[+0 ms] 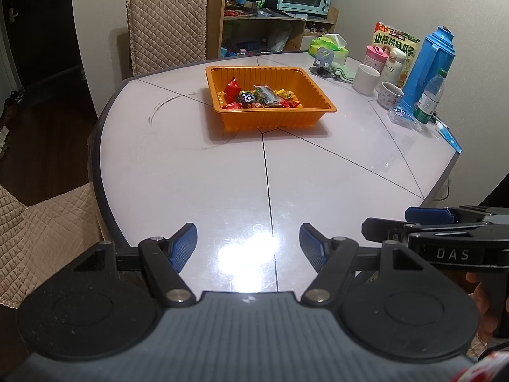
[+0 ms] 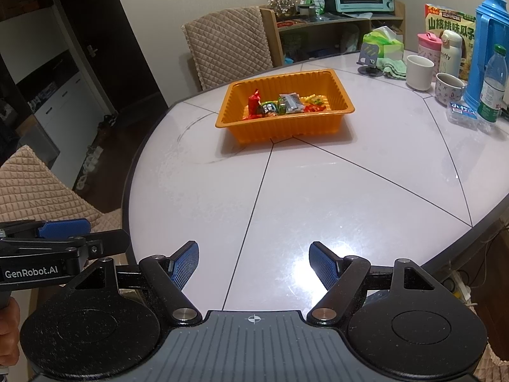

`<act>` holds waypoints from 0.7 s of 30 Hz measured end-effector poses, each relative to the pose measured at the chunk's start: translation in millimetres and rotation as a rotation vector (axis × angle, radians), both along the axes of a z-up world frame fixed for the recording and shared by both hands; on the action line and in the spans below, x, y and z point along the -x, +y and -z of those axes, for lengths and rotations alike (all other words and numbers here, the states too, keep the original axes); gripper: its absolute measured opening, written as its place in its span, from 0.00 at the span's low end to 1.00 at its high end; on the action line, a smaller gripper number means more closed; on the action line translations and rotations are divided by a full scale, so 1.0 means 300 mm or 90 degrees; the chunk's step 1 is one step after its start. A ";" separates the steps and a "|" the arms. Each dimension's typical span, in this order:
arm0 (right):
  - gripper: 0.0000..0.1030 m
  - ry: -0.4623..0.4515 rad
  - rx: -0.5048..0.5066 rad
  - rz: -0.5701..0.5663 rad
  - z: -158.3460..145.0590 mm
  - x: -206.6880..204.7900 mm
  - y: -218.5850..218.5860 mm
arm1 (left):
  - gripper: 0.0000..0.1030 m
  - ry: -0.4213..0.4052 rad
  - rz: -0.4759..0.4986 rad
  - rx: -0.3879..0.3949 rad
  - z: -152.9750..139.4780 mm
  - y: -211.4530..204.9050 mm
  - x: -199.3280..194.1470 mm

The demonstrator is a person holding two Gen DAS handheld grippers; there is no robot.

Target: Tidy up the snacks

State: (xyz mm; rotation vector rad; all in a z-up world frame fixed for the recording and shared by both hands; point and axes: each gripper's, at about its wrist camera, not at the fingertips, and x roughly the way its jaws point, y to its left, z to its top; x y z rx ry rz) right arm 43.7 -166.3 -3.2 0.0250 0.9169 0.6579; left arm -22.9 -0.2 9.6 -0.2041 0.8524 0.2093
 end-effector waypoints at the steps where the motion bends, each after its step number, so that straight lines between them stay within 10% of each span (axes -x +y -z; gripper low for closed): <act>1: 0.74 0.000 0.000 0.000 0.000 -0.001 0.000 | 0.67 0.000 0.000 0.000 0.001 0.001 0.001; 21: 0.74 0.003 0.001 0.003 0.003 -0.018 -0.013 | 0.72 -0.001 0.008 0.004 0.013 -0.014 -0.040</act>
